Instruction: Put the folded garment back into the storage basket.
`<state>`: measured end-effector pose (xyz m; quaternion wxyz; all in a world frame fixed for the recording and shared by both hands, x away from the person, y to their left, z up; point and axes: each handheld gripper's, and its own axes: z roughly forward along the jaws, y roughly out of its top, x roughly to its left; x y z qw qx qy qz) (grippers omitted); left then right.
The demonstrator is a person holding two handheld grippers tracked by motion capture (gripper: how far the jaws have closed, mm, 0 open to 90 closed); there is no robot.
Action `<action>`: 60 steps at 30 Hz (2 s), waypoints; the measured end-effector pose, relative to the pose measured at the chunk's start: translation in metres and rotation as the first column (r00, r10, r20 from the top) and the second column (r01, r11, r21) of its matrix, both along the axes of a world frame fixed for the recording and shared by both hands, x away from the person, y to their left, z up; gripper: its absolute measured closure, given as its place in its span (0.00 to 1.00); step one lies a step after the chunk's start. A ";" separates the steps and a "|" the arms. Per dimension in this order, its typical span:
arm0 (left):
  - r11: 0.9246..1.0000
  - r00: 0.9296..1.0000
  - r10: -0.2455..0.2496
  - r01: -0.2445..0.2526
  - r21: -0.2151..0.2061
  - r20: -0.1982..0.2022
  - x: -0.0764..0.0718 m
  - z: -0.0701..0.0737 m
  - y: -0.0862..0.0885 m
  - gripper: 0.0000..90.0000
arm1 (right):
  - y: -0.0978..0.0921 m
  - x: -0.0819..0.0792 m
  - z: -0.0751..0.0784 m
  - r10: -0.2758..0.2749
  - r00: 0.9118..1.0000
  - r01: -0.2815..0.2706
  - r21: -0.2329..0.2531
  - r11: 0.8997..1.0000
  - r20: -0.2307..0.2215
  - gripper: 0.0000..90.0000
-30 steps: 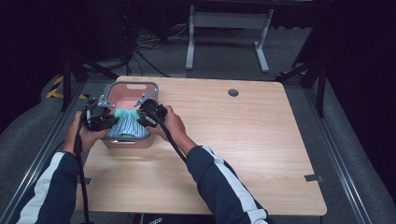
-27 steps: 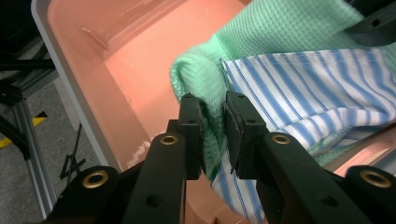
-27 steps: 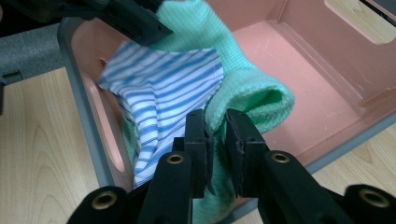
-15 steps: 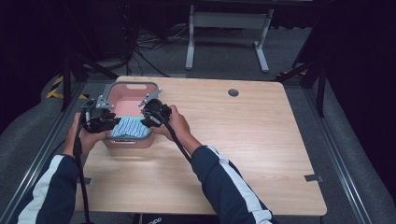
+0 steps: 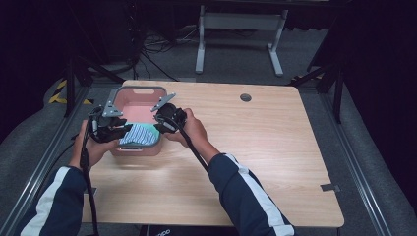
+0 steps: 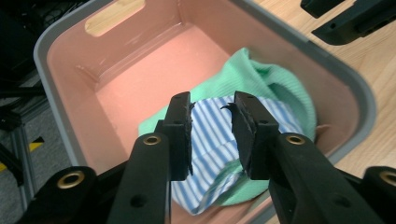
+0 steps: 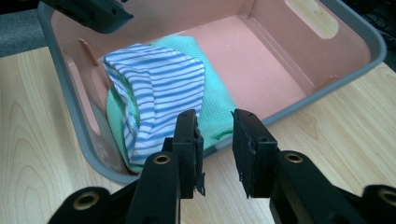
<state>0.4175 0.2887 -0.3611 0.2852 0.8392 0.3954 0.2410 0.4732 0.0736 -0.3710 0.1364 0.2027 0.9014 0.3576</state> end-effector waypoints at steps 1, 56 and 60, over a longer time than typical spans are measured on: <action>1.000 1.000 -0.001 0.001 -0.004 -0.002 -0.002 0.002 -0.002 0.73 | -0.003 -0.001 0.002 0.002 1.000 -0.002 0.001 1.000 0.003 0.78; 0.968 0.969 -0.231 0.238 -0.079 0.082 -0.059 -0.007 -0.087 0.48 | -0.147 -0.052 0.007 -0.061 0.996 0.066 -0.083 0.994 0.061 0.63; 0.965 0.967 -0.244 0.250 -0.082 0.077 -0.062 -0.011 -0.094 0.45 | -0.154 -0.056 0.006 -0.067 0.995 0.074 -0.091 0.993 0.072 0.61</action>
